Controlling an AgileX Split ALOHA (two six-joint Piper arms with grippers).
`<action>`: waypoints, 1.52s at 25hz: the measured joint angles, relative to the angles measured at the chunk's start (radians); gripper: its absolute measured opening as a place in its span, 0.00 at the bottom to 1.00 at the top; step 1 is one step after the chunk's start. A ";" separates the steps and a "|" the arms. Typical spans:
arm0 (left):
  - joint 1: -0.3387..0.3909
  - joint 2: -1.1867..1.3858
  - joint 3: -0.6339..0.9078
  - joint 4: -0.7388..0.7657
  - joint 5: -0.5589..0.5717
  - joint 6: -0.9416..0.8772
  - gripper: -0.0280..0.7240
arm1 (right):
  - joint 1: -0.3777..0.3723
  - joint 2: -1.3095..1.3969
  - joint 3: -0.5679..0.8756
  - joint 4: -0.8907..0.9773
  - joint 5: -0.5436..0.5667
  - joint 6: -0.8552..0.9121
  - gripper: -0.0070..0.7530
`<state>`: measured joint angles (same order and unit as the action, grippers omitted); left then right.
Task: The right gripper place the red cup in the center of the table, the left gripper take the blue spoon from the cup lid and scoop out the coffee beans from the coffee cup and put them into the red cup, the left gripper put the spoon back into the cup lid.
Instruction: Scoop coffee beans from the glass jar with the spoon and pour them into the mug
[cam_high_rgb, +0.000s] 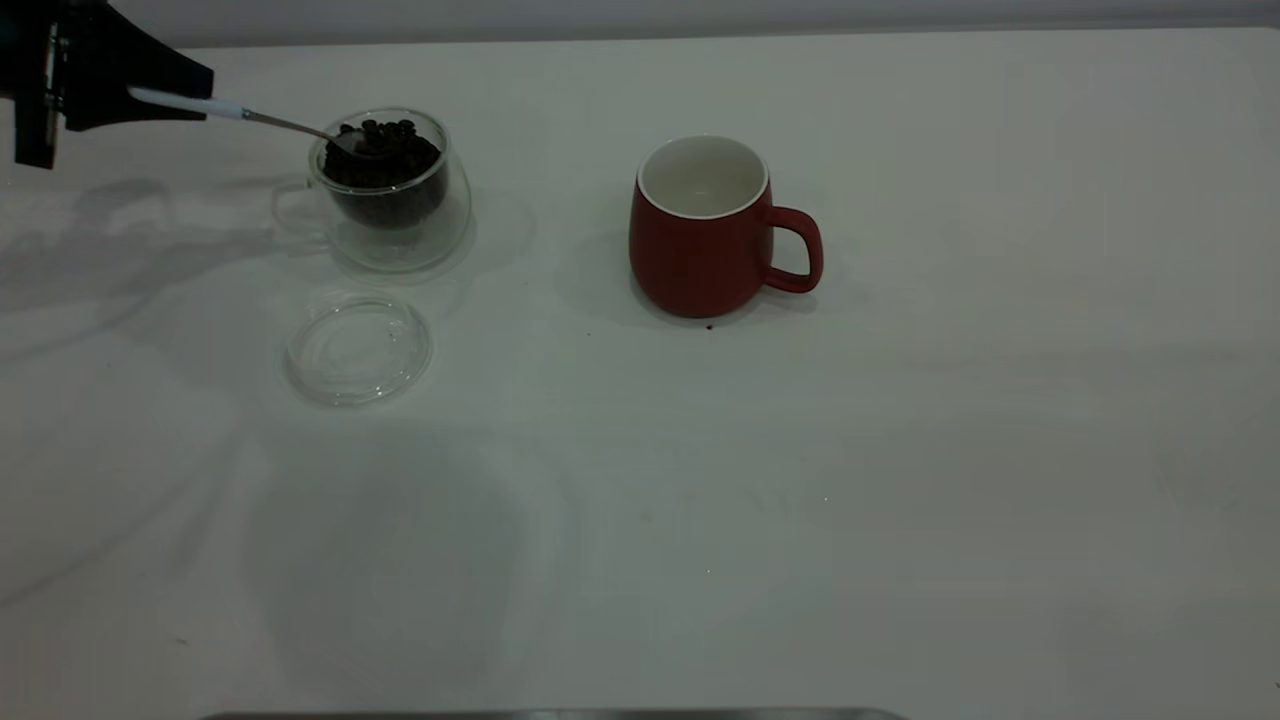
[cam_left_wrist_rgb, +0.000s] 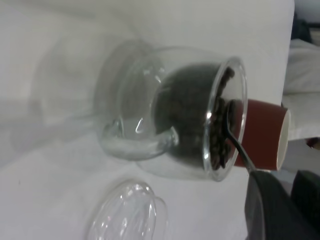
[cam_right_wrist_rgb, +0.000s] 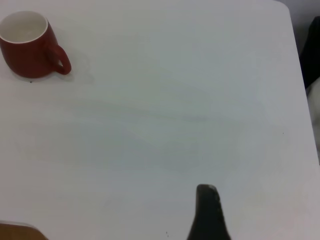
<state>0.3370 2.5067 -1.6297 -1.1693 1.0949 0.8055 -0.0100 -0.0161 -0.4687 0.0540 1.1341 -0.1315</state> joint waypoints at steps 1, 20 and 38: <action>0.000 0.007 0.000 0.000 0.004 0.000 0.19 | 0.000 0.000 0.000 0.000 0.000 0.000 0.78; 0.048 0.034 0.000 -0.090 0.055 0.085 0.19 | 0.000 0.000 0.000 0.000 0.000 0.000 0.78; -0.078 -0.007 0.000 -0.067 0.059 0.009 0.19 | 0.000 0.000 0.000 0.000 0.000 0.000 0.78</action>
<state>0.2591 2.4993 -1.6297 -1.2359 1.1541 0.8143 -0.0100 -0.0161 -0.4687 0.0540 1.1341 -0.1315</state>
